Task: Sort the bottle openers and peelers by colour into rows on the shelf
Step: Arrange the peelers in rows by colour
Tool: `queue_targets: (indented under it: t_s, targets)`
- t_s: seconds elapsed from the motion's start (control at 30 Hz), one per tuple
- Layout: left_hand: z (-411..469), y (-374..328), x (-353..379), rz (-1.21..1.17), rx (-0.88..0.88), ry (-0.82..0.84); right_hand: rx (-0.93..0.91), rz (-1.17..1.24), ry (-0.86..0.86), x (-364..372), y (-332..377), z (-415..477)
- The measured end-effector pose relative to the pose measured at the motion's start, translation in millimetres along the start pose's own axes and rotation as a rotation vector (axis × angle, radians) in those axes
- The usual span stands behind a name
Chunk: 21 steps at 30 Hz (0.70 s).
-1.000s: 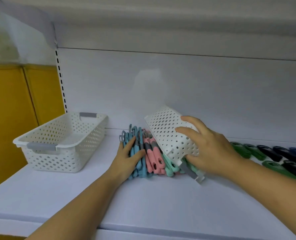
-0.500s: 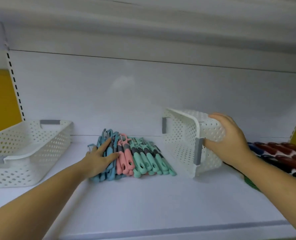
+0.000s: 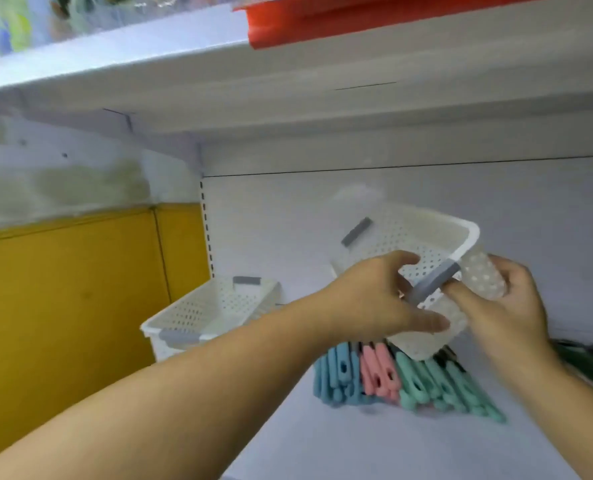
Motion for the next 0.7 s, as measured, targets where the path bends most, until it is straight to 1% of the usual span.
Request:
queue_targets:
  t_s: [0.03, 0.1, 0.17, 0.2, 0.23, 0.33, 0.4, 0.5, 0.7]
  targets:
    - [-3.4, -1.7, -7.1, 0.104, 0.014, -0.054, -0.021, 0.039, 0.027, 19.2, 2.8, -5.0]
    - [-10.2, 3.4, -24.4, 0.335, 0.060, -0.194, -0.068, 0.125, 0.191, 52.1, 7.4, -11.5]
    - [-19.3, 19.5, -46.8, 0.465, 0.005, -0.226, -0.083, 0.175, 0.425, 76.5, 10.5, -12.9]
    - [-26.2, 30.7, -60.4, 0.497, -0.064, -0.222, -0.082, 0.136, 0.526, 84.7, 11.1, -12.1]
    - [-34.8, 43.1, -74.7, 0.523, -0.136, -0.227, -0.097, 0.027, 0.593, 89.9, 8.0, -9.6]
    - [-61.0, 84.2, -115.7, 0.603, -0.317, -0.261, -0.166, -0.458, 0.695, 92.4, -11.6, -2.9]
    - [-73.2, 111.3, -133.9, 0.637, -0.395, -0.237, -0.158, -0.642, 0.774, 90.3, -24.9, -3.9]
    - [-85.0, 142.7, -143.9, 0.685, -0.463, -0.165, -0.151, -0.815, 0.884, 84.0, -39.2, -10.0]
    - [-90.8, 184.0, -140.3, 0.721, -0.530, -0.090, -0.210, -0.949, 0.973, 76.5, -53.9, -21.0]
Point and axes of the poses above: each hand's wrist, its own z-axis towards the middle knuckle, its own x-axis out of the palm, y = z × x, the point moved 1 cm from there along z, towards the middle knuckle, and after that the axes turned 8 degrees about y, right-handed, at the moved point
